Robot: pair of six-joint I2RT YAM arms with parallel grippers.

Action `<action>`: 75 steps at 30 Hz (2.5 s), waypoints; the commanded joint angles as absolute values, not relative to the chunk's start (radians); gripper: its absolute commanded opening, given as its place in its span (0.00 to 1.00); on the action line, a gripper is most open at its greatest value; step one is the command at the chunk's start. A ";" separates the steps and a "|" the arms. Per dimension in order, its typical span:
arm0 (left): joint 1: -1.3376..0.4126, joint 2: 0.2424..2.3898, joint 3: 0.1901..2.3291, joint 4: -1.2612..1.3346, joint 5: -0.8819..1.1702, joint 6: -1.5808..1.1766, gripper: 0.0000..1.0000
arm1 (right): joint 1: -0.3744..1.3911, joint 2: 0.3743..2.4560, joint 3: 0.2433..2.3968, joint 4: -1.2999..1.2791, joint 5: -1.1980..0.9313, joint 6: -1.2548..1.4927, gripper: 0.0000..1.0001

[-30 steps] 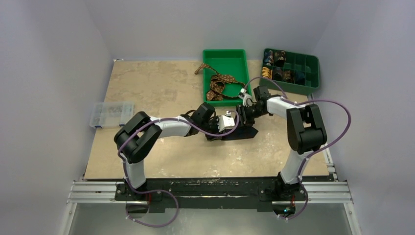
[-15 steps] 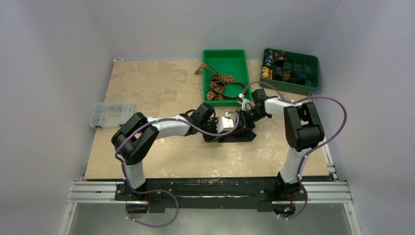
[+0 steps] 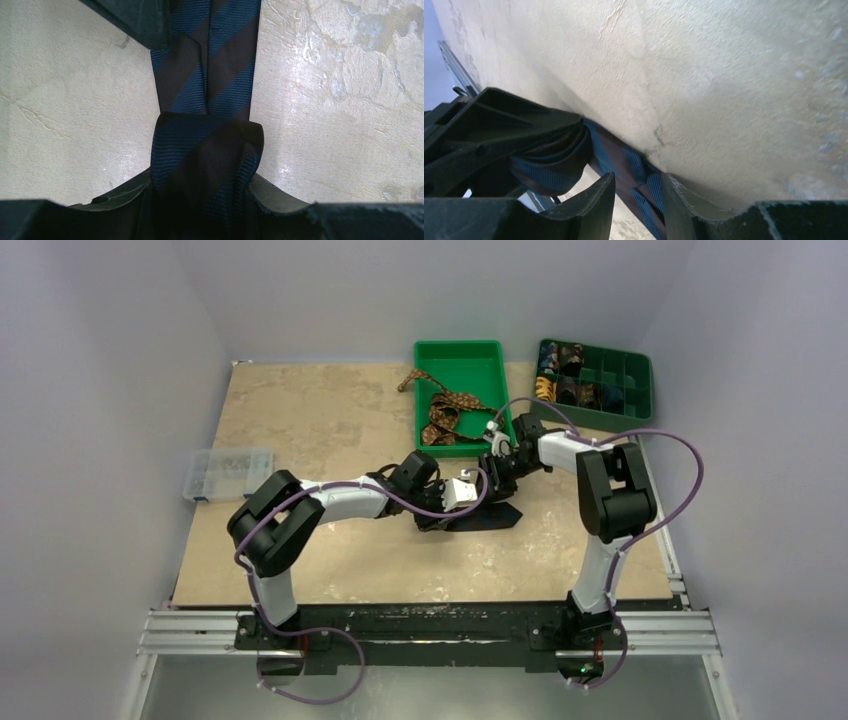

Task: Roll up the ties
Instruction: Roll the tie at the center of the board.

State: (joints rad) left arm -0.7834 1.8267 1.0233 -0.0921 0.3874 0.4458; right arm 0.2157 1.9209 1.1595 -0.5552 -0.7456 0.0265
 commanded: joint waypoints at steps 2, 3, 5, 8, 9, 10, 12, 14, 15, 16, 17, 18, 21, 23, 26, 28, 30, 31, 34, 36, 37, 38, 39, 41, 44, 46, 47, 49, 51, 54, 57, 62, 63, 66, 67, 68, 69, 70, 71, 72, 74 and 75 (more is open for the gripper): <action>-0.779 1.861 1.006 -0.153 0.338 0.450 0.13 | 0.242 1.959 1.214 -0.538 -0.747 0.049 0.39; -0.779 1.862 1.006 -0.154 0.337 0.449 0.13 | 0.249 1.961 1.214 -0.540 -0.748 0.050 0.38; -0.779 1.863 1.007 -0.154 0.335 0.452 0.13 | 0.258 1.965 1.207 -0.544 -0.750 0.048 0.37; -0.779 1.865 1.006 -0.153 0.333 0.450 0.13 | 0.261 1.966 1.201 -0.547 -0.766 0.048 0.35; -0.779 1.866 1.008 -0.152 0.331 0.450 0.13 | 0.260 1.964 1.204 -0.552 -0.783 0.045 0.34; -0.779 1.867 1.008 -0.152 0.329 0.450 0.13 | 0.260 1.959 1.209 -0.560 -0.794 0.042 0.33; -0.779 1.867 1.008 -0.153 0.329 0.450 0.13 | 0.261 1.945 1.213 -0.577 -0.807 0.036 0.32; -0.779 1.868 1.008 -0.153 0.328 0.450 0.13 | 0.261 1.929 1.213 -0.594 -0.810 0.030 0.29; -0.779 1.868 1.008 -0.152 0.329 0.451 0.13 | 0.261 1.920 1.212 -0.598 -0.806 0.029 0.28; -0.779 1.868 1.009 -0.153 0.328 0.450 0.13 | 0.261 1.910 1.210 -0.594 -0.802 0.030 0.28; -0.779 1.868 1.008 -0.153 0.329 0.449 0.13 | 0.261 1.900 1.206 -0.589 -0.788 0.033 0.29; -0.779 1.868 1.008 -0.153 0.328 0.450 0.13 | 0.261 1.889 1.203 -0.581 -0.777 0.035 0.31; -0.779 1.868 1.008 -0.152 0.331 0.450 0.13 | 0.260 1.872 1.199 -0.565 -0.751 0.053 0.32; -0.779 1.870 1.008 -0.153 0.331 0.451 0.13 | 0.260 1.870 1.201 -0.565 -0.742 0.058 0.32; -0.779 1.870 1.008 -0.152 0.332 0.451 0.13 | 0.260 1.860 1.200 -0.564 -0.723 0.059 0.31; -0.779 1.870 1.006 -0.152 0.332 0.453 0.13 | 0.261 1.855 1.197 -0.567 -0.715 0.061 0.31; -0.779 1.871 1.006 -0.152 0.331 0.453 0.14 | 0.261 1.859 1.192 -0.568 -0.718 0.060 0.30; -0.779 1.871 1.006 -0.153 0.331 0.453 0.14 | 0.261 1.867 1.191 -0.570 -0.721 0.060 0.30; -0.779 1.870 1.006 -0.152 0.333 0.451 0.14 | 0.261 1.893 1.187 -0.569 -0.723 0.056 0.30; -0.779 1.869 1.004 -0.152 0.332 0.451 0.14 | 0.260 1.920 1.190 -0.573 -0.727 0.052 0.30; -0.779 1.868 1.003 -0.152 0.332 0.452 0.14 | 0.261 1.929 1.190 -0.572 -0.732 0.051 0.30; -0.779 1.866 1.001 -0.151 0.332 0.452 0.14 | 0.261 1.936 1.190 -0.570 -0.735 0.052 0.30; -0.779 1.866 0.999 -0.150 0.332 0.453 0.14 | 0.262 1.942 1.192 -0.568 -0.741 0.054 0.30; -0.779 1.865 0.997 -0.149 0.331 0.452 0.14 | 0.260 1.958 1.195 -0.572 -0.752 0.057 0.30; -0.779 1.862 0.993 -0.145 0.329 0.450 0.14 | 0.261 1.966 1.195 -0.571 -0.754 0.060 0.30; -0.779 1.861 0.991 -0.143 0.329 0.450 0.14 | 0.262 1.967 1.196 -0.568 -0.742 0.069 0.35; -0.779 1.860 0.991 -0.143 0.330 0.448 0.14 | 0.261 1.966 1.196 -0.566 -0.741 0.070 0.37; -0.779 1.859 0.991 -0.142 0.330 0.448 0.14 | 0.261 1.965 1.202 -0.571 -0.760 0.066 0.23; -0.779 1.859 0.991 -0.142 0.328 0.449 0.14 | 0.262 1.952 1.205 -0.568 -0.769 0.069 0.13; -0.779 1.861 0.990 -0.142 0.327 0.449 0.14 | 0.268 1.933 1.214 -0.572 -0.798 0.075 0.12; -0.779 1.862 0.990 -0.141 0.327 0.449 0.14 | 0.278 1.930 1.204 -0.568 -0.811 0.080 0.16; -0.779 1.863 0.989 -0.140 0.324 0.450 0.14 | 0.285 1.940 1.207 -0.574 -0.823 0.076 0.01; -0.779 1.864 0.990 -0.139 0.324 0.448 0.14 | 0.285 1.938 1.216 -0.592 -0.824 0.062 0.00; -0.776 1.865 0.986 -0.132 0.324 0.442 0.14 | 0.284 1.902 1.221 -0.644 -0.812 0.036 0.00; -0.775 1.863 0.983 -0.128 0.324 0.437 0.14 | 0.284 1.890 1.219 -0.663 -0.813 0.025 0.00; -0.773 1.863 0.981 -0.125 0.325 0.434 0.14 | 0.283 1.879 1.217 -0.679 -0.809 0.019 0.00; -0.772 1.864 0.979 -0.123 0.326 0.432 0.14 | 0.284 1.868 1.210 -0.688 -0.808 0.017 0.00; -0.770 1.863 0.978 -0.121 0.327 0.429 0.14 | 0.284 1.860 1.201 -0.691 -0.808 0.016 0.00; -0.768 1.861 0.976 -0.119 0.330 0.426 0.13 | 0.283 1.853 1.192 -0.696 -0.807 0.008 0.00; -0.764 1.856 0.974 -0.112 0.337 0.423 0.13 | 0.284 1.852 1.185 -0.706 -0.799 0.006 0.00; -0.754 1.846 0.968 -0.099 0.350 0.414 0.13 | 0.284 1.858 1.171 -0.729 -0.779 -0.039 0.00; -0.752 1.845 0.971 -0.101 0.355 0.413 0.13 | 0.284 1.861 1.164 -0.736 -0.765 -0.048 0.00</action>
State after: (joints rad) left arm -0.7765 1.8282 1.0092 -0.0605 0.3843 0.4294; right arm 0.2798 1.8938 1.1877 -0.6632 -0.7795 0.0219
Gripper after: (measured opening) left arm 0.398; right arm 0.008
